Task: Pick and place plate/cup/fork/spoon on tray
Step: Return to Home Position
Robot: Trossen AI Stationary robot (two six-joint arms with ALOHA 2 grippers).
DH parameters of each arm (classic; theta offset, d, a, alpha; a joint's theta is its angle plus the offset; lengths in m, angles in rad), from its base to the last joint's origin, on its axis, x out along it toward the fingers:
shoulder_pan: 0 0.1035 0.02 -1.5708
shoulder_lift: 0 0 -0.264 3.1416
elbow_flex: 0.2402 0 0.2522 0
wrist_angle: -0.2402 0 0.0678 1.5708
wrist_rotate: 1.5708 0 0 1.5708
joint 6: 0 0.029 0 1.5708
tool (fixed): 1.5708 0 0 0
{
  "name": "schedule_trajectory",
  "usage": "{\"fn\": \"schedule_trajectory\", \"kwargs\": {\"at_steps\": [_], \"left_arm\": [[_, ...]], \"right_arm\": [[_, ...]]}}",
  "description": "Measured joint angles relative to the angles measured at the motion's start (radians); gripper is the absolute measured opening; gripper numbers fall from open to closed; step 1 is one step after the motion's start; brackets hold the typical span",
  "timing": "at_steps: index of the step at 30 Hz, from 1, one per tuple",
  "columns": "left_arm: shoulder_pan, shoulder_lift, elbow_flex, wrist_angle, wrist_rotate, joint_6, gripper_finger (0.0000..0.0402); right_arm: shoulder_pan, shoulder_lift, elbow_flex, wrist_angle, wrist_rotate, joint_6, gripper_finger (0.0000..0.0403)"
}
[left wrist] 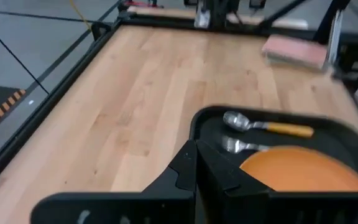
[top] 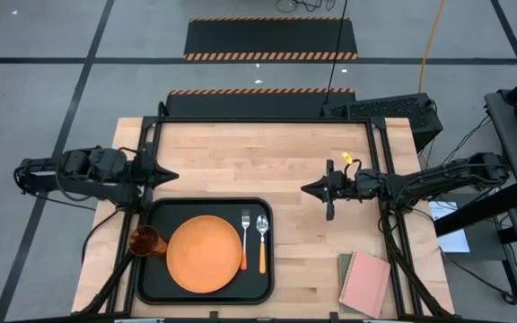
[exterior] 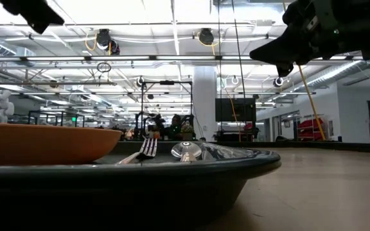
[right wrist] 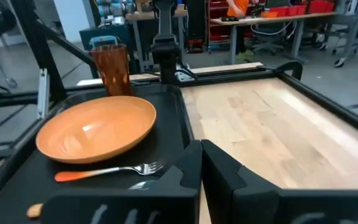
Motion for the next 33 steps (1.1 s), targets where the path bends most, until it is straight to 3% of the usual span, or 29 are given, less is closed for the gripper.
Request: {"fn": "schedule_trajectory", "kwargs": {"at_steps": [11, 17, 25, 33], "left_arm": [[-0.004, -0.102, -0.197, 0.146, 0.017, 0.054, 0.0003], [-0.024, -0.115, -0.206, 0.186, 0.045, 0.126, 0.0002], [-0.031, -0.114, -0.215, 0.152, 0.036, 0.058, 0.0002], [-0.072, -0.116, -0.339, 0.350, 0.033, 0.091, 0.0003]], "right_arm": [[0.000, 0.000, 0.000, 0.015, -0.001, -0.120, 0.0000], [0.001, 0.000, 0.000, 0.027, -0.004, -0.115, 0.0000], [0.003, 0.000, -0.002, 0.022, -0.007, -0.105, 0.0000], [0.084, 0.000, -0.145, 0.150, -0.033, -0.129, 0.0000]]}}
